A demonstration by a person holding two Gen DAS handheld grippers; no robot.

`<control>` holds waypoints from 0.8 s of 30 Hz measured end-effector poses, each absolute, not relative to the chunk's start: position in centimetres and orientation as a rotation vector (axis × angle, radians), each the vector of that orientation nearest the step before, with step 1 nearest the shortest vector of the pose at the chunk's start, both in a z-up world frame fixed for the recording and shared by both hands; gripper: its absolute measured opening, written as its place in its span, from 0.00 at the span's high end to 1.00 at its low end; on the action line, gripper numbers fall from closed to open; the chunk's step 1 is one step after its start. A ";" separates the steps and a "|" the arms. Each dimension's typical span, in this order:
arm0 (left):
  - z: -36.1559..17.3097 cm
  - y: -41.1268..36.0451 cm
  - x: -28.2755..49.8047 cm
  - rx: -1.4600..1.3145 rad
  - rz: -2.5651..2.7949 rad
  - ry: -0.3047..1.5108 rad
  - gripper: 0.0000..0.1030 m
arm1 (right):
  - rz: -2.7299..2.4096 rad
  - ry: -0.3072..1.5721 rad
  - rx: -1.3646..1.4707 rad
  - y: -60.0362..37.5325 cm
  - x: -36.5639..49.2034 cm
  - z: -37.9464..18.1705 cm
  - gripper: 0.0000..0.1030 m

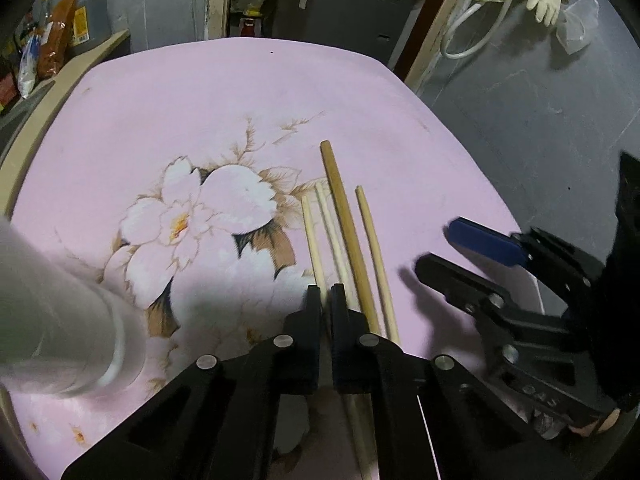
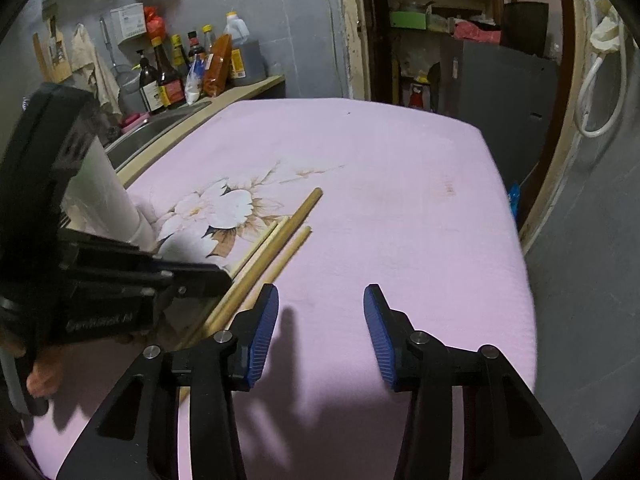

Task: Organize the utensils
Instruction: 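Grasp a wooden chopstick with the left tool while the right tool grasps another chopstick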

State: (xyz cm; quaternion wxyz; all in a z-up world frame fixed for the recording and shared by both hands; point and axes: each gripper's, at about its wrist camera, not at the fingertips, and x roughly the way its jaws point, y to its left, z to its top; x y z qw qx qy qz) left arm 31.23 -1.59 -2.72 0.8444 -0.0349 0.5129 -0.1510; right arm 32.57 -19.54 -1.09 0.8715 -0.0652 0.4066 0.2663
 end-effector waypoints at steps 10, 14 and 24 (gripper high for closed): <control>-2.5 0.0 27.4 -0.056 -0.317 1.055 0.97 | 0.562 0.869 -0.278 -15.7 32.4 -1.8 0.65; -2.6 -0.2 26.6 -0.043 -0.316 1.049 0.97 | 0.576 0.887 -0.358 -14.8 31.3 -2.5 0.79; -2.2 0.4 26.2 -0.053 -0.347 1.080 0.97 | 0.573 0.916 -0.436 -17.7 28.5 -1.8 0.94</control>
